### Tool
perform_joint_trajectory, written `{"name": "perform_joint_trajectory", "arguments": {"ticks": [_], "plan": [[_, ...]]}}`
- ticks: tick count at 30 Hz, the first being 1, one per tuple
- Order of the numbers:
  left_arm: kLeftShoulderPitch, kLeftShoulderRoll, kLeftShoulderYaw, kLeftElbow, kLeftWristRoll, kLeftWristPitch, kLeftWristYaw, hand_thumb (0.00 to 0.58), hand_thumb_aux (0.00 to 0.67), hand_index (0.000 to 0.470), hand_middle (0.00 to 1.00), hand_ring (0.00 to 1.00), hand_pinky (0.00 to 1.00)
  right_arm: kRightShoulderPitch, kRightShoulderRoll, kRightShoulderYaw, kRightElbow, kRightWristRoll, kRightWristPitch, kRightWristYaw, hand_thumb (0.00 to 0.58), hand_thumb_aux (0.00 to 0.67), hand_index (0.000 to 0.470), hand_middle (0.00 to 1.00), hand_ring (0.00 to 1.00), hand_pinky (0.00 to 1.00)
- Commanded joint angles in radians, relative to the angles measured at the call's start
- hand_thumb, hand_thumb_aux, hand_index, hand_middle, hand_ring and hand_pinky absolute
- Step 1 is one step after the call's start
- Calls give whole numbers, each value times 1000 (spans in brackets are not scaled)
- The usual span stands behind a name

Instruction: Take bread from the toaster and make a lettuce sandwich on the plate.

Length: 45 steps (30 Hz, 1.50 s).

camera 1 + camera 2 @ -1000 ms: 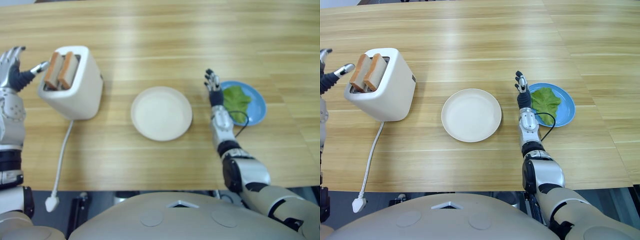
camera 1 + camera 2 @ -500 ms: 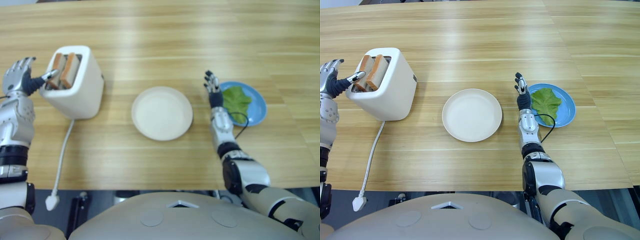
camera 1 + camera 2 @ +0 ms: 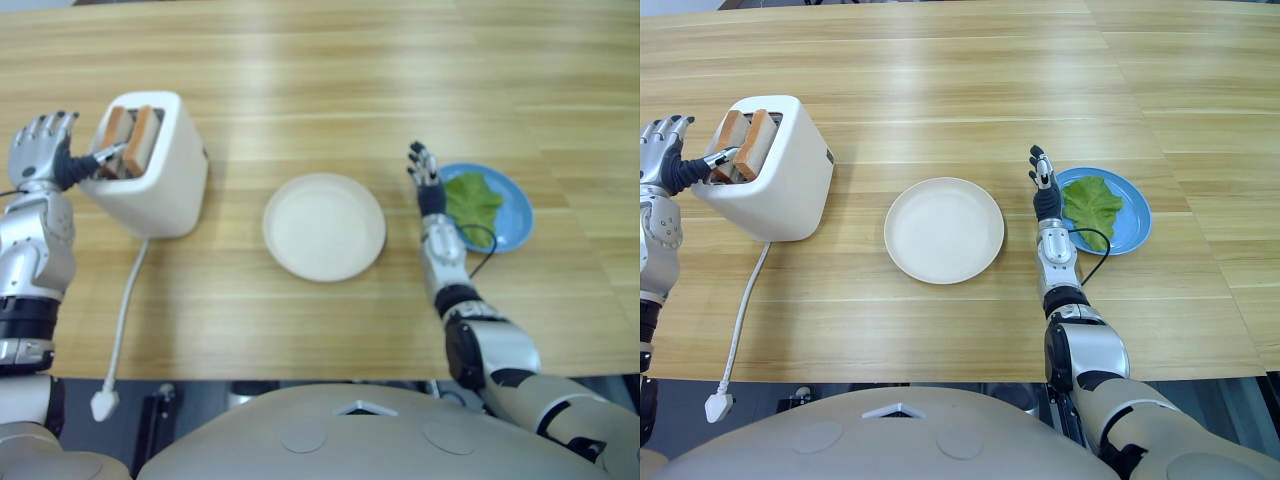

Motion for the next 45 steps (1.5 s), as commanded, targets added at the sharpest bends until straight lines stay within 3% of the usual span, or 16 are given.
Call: {"name": "perform_joint_trajectory", "arguments": {"ticks": [1,5,9,11,14,18,22,25,29,32,34,38,39,40,41,45], "plan": [[12,13,-33,33,14,14,-22,14,8,5,0,0,0,17,-2,1,-7,-3,14,-4,0,0,0,0,0,0],[11,14,-39,42,13,19,-21,36,21,14,0,0,0,21,-3,0,-11,-2,15,-4,0,0,0,0,0,0],[11,18,-43,44,17,26,-21,164,102,70,0,0,0,25,-3,1,-16,-3,16,-4,0,0,0,0,0,0],[11,20,-45,45,19,30,-21,413,310,213,0,0,0,27,-2,1,-19,-3,17,-4,0,0,0,0,0,0],[15,28,-49,42,29,42,-18,460,365,251,0,0,0,30,-1,2,-21,-4,19,-5,0,0,0,0,0,0],[21,47,-60,40,59,62,-11,460,365,251,0,0,0,33,-1,2,-22,-5,20,-5,0,0,0,0,0,0],[24,55,-80,20,73,53,-15,248,163,112,0,0,0,35,-1,2,-25,-5,22,-4,0,0,0,0,0,0],[19,48,-103,14,87,39,-20,194,123,85,0,0,0,35,0,2,-20,-5,23,-4,0,0,0,0,0,0],[10,37,-117,13,88,14,-16,198,126,87,0,0,0,36,2,3,-22,-6,25,-6,0,0,0,0,0,0],[8,31,-115,14,78,-4,-8,281,189,130,0,0,0,37,1,3,-22,-7,26,-6,0,0,0,0,0,0],[9,28,-110,16,67,-14,-6,456,360,247,0,0,0,38,0,3,-22,-7,26,-6,0,0,0,0,0,0],[8,23,-100,21,45,-38,-7,555,531,364,0,0,0,40,1,3,-22,-8,28,-8,0,0,0,0,0,0],[10,21,-96,19,39,-44,-3,580,670,460,67,67,67,41,2,4,-22,-9,29,-8,0,0,0,0,0,0],[10,20,-91,16,34,-49,3,580,670,460,675,675,675,41,2,5,-21,-9,30,-8,0,0,0,0,0,0],[11,19,-84,11,27,-54,13,580,670,460,831,831,831,40,3,5,-20,-10,30,-8,0,0,0,0,0,0],[13,10,-39,-23,-14,-73,52,580,670,460,1000,1000,1000,40,4,7,-17,-12,34,-8,0,0,0,0,0,0]]}}
